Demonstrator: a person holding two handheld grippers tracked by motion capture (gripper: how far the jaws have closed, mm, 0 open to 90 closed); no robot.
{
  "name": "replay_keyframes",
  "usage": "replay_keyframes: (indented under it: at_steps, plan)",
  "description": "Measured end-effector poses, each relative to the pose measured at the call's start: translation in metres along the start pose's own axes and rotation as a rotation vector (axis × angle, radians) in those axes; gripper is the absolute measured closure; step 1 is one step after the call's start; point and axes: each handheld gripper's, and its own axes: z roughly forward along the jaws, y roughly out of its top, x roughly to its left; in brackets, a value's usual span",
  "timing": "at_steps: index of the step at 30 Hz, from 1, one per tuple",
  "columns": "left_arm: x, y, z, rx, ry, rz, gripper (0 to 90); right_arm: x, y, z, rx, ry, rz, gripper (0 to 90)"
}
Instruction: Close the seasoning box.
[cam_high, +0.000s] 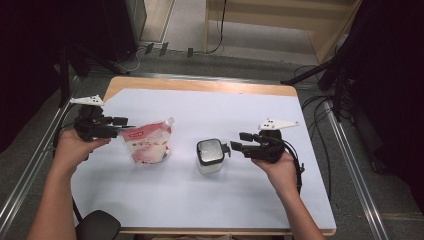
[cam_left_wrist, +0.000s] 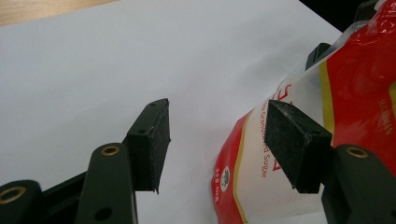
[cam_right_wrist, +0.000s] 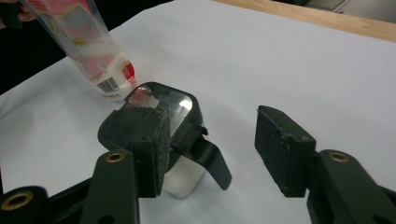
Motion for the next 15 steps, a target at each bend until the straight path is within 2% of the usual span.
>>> replay_keyframes:
  at_steps: [4,13,15]
  plan:
    - [0.000,-0.001,0.001,0.005,0.008,0.007,41.4,-0.010,-0.007,-0.012,-0.021,-0.019,-0.019,44.4]
    - [0.000,-0.002,0.003,0.012,0.007,0.004,41.3,-0.026,-0.027,-0.027,-0.012,-0.048,-0.010,43.8]
    - [0.000,-0.002,0.003,0.012,0.005,0.006,41.3,-0.029,-0.031,-0.028,-0.006,-0.056,-0.026,43.8]
